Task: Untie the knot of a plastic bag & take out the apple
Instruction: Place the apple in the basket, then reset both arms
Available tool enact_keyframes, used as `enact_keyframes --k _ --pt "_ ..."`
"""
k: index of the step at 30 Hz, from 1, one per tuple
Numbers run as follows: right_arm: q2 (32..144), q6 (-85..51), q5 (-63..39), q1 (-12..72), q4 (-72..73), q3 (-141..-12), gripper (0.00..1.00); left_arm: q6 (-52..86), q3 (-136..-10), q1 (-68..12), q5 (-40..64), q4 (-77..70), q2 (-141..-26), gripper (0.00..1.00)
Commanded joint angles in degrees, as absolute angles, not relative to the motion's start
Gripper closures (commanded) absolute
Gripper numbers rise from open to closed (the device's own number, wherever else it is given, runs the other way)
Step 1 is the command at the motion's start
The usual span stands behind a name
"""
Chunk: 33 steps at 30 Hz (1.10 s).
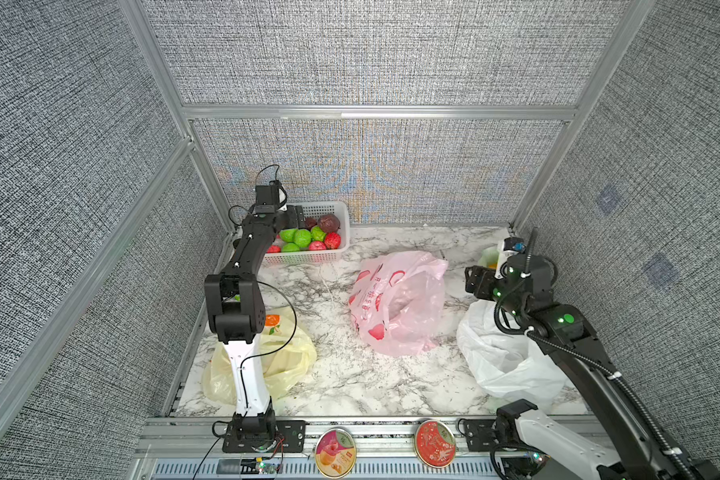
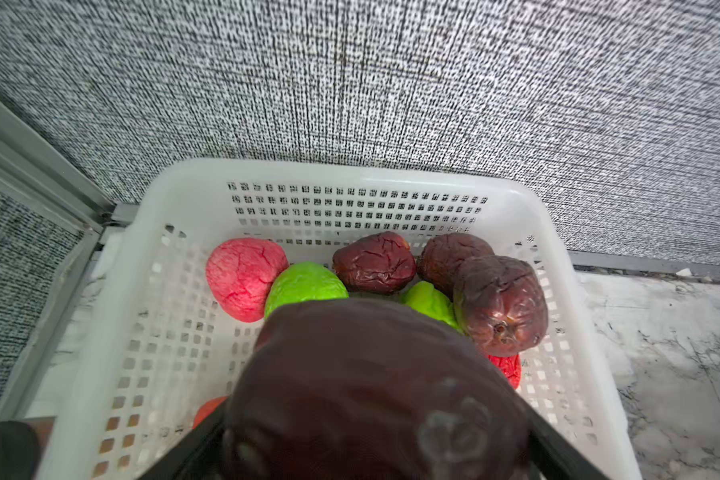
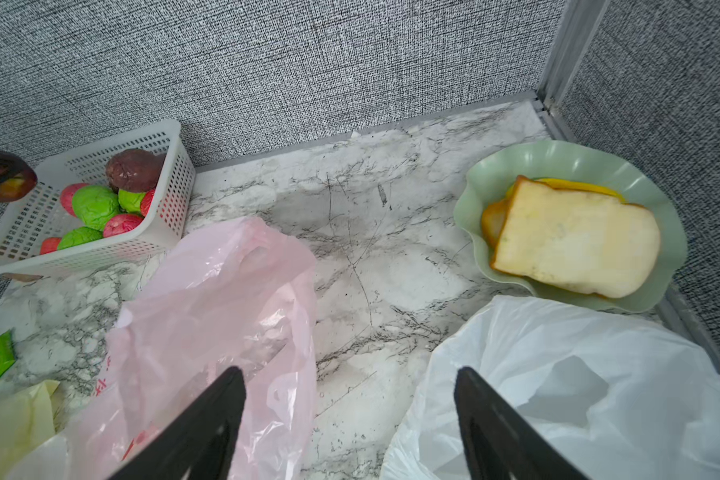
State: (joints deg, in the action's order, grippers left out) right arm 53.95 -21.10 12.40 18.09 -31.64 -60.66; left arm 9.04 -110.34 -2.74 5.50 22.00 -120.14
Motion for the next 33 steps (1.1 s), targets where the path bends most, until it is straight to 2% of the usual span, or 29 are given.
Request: enact_keyframes --k 1,9,17,23,27,33 --pt "52.36 -20.04 15.31 17.73 -31.92 -60.25 0.17 7.50 -110.44 -2.65 3.43 22.84 -118.43 0.01" --pt "48.99 -20.13 15.71 17.06 -34.76 -59.87 0.15 6.56 -113.49 -2.20 1.31 27.01 -117.82 0.01" --pt "44.22 -18.33 21.13 16.89 -34.26 -56.20 0.11 5.65 -106.52 -2.20 1.38 24.10 -107.57 0.01" --pt "38.55 -15.53 29.82 16.73 -29.61 -47.19 0.01 3.69 -95.54 -2.20 -1.11 20.03 -96.10 0.01" --pt "34.39 -13.55 34.53 16.57 -23.62 -40.01 0.01 1.71 -85.23 -2.24 -2.79 15.33 -86.90 0.00" --pt "28.36 -10.77 36.25 16.51 -10.81 -28.62 0.01 0.71 -69.44 -2.22 -5.19 9.17 -73.83 0.00"
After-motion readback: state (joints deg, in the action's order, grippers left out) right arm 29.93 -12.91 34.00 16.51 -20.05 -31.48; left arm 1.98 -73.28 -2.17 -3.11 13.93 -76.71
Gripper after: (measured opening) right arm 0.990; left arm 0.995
